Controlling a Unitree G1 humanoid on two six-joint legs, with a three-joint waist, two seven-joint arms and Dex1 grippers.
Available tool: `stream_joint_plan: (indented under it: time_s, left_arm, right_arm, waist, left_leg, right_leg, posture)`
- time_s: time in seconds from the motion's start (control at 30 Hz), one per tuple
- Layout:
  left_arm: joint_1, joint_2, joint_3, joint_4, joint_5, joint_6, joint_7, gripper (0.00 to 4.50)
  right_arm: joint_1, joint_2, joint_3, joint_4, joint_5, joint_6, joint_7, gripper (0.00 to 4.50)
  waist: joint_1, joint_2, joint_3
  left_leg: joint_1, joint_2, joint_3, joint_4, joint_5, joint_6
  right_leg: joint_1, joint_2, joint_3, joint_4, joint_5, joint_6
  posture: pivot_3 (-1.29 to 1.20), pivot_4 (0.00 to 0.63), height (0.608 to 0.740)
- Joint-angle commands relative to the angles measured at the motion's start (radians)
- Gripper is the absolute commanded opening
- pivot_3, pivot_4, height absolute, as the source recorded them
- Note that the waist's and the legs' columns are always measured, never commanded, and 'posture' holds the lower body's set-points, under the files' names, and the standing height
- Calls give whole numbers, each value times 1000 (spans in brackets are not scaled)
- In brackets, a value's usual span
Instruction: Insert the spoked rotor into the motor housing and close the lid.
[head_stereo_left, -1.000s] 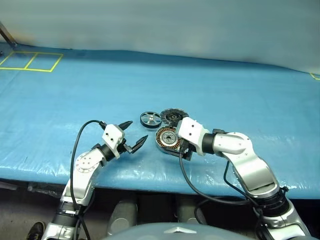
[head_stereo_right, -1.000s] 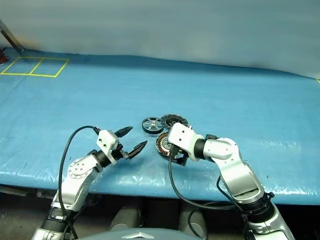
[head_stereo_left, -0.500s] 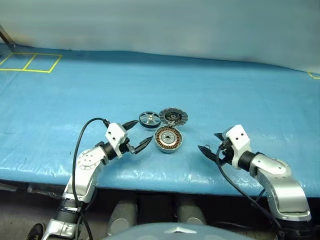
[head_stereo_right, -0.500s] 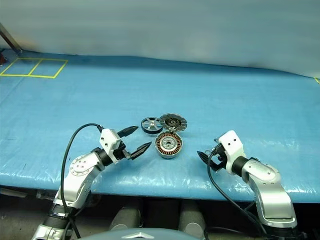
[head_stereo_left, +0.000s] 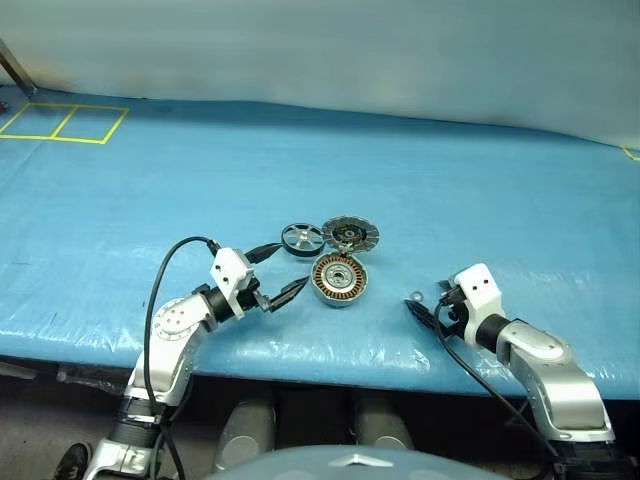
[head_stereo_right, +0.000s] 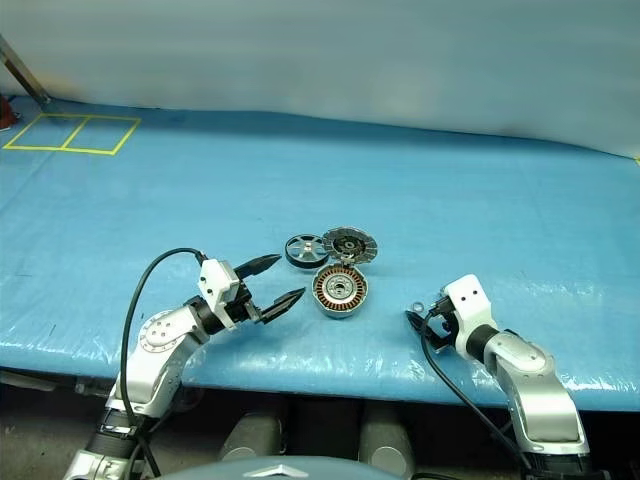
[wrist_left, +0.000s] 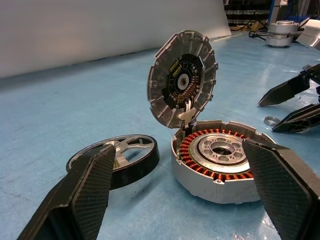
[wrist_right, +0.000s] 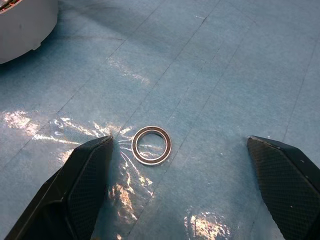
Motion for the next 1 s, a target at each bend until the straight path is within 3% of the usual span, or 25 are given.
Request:
stream_joint_plan:
  time_s: [0.03,0.2,0.43,0.53,0.67,1.0]
  left_arm:
    - [-2,3,9,-5,-4,-29,-5,4440]
    - [-4,1,5,3,-4,-33,-5,4440]
    - [14,4,10,2,-14,-36,-12,4440]
    - [23,6,11,-2,-18,-35,-17,4440]
    - [36,7,13,-2,-24,-37,-26,4440]
    - [41,-13,20,36,-35,-118,-53,4440]
  right_arm:
    - [26,-15,6,-8,8,2,-2,4091]
    - [27,-13,24,-6,9,0,-25,2574]
    - [9,-11,38,8,25,15,-33,2574]
    - [6,-12,45,7,34,32,-34,1952]
    - [-2,-13,59,0,32,42,-44,753]
    - [-76,-23,97,-111,84,37,-2,735]
  waist:
    - [0,0,0]
    - [0,0,0]
    - [-2,0,0]
    - [-3,0,0]
    - [-2,-1,-1]
    - [-4,0,0]
  left_leg:
    - [0,0,0,0,0,0]
    - [0,0,0,0,0,0]
    - [0,0,0,0,0,0]
    - [0,0,0,0,0,0]
    - [0,0,0,0,0,0]
    - [0,1,0,0,0,0]
  right_leg:
    - [0,0,0,0,0,0]
    - [0,0,0,0,0,0]
    - [0,0,0,0,0,0]
    - [0,0,0,0,0,0]
    - [0,0,0,0,0,0]
    - [-1,0,0,0,0,0]
  posture:
    - [0,150,740]
    - [0,150,740]
    - [0,150,740]
    - [0,150,740]
    - [0,150,740]
    - [0,150,740]
